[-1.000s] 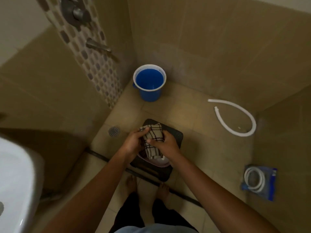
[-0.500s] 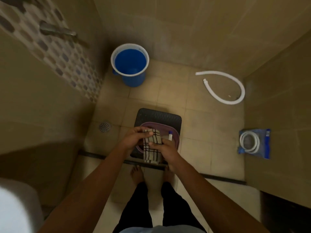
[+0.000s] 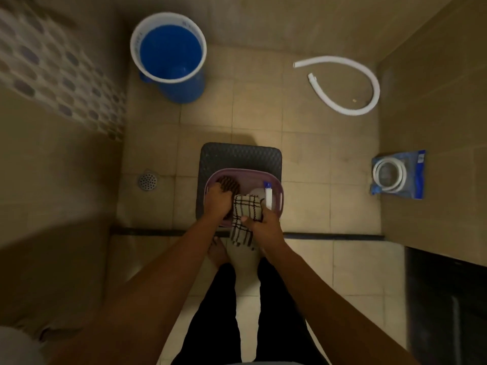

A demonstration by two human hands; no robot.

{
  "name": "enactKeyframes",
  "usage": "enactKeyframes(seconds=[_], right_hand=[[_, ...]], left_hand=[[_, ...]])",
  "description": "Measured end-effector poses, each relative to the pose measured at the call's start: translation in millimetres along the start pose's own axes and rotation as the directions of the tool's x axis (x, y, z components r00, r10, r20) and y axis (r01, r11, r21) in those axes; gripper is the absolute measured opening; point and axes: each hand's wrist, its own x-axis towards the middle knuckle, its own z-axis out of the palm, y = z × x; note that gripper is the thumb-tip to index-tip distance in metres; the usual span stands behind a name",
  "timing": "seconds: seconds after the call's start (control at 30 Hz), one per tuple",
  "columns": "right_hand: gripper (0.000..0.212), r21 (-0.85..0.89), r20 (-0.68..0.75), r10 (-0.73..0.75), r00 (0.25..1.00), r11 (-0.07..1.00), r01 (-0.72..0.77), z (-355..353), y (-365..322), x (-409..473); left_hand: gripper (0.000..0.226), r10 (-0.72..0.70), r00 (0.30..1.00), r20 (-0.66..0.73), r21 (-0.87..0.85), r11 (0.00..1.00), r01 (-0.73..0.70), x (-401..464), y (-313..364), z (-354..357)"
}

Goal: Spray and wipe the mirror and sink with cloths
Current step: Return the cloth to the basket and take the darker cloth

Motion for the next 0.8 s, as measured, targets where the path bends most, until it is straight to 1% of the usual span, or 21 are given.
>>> enactKeyframes(seconds=[0.07, 0.17, 0.27, 0.37, 0.47, 0.53, 0.67, 0.8], right_hand=[[0.039, 0.021, -0.018, 0.019, 1.000, 1.000, -0.018, -1.1, 10.2, -3.3], [0.041, 0.031, -0.049, 0.040, 0.998, 0.999, -0.038, -1.6, 24.1, -2.9], [0.043, 0.034, -0.058, 0.046, 0.997, 0.998, -0.044, -2.7, 32.9, -3.7], [0.039, 0.050, -0.069, 0.049, 0.996, 0.998, -0.046, -5.3, 40.6, -2.0], [0.040, 0.059, -0.067, 0.047, 0.997, 0.997, -0.043, -6.0, 44.5, -1.2], [0.041, 0.069, -0.066, 0.049, 0.997, 0.997, -0.045, -6.5, 46.4, -0.4], [0.040, 0.094, -0.060, 0.053, 0.997, 0.994, -0.047, -7.9, 46.9, 1.2], [0.042, 0.116, -0.052, 0.078, 0.996, 0.991, -0.072, -6.8, 49.1, 2.3]], left_hand=[[0.039, 0.049, 0.999, 0.009, 0.177, 0.983, -0.050, 8.1, -0.3, 8.9], [0.043, 0.048, 0.999, 0.017, 0.357, 0.933, -0.050, 24.1, 1.1, 15.2], [0.038, 0.057, 0.998, 0.028, 0.481, 0.874, -0.064, 30.0, 2.1, 17.4], [0.032, 0.069, 0.996, 0.053, 0.589, 0.803, -0.087, 34.2, -0.2, 23.6], [0.033, 0.107, 0.991, 0.081, 0.674, 0.727, -0.133, 35.7, -0.7, 28.3], [0.033, 0.113, 0.990, 0.082, 0.701, 0.700, -0.138, 37.9, -2.3, 31.5], [0.031, 0.132, 0.989, 0.060, 0.730, 0.670, -0.134, 40.5, -1.5, 33.8], [0.026, 0.135, 0.990, 0.042, 0.714, 0.689, -0.124, 31.9, -2.0, 30.1]])
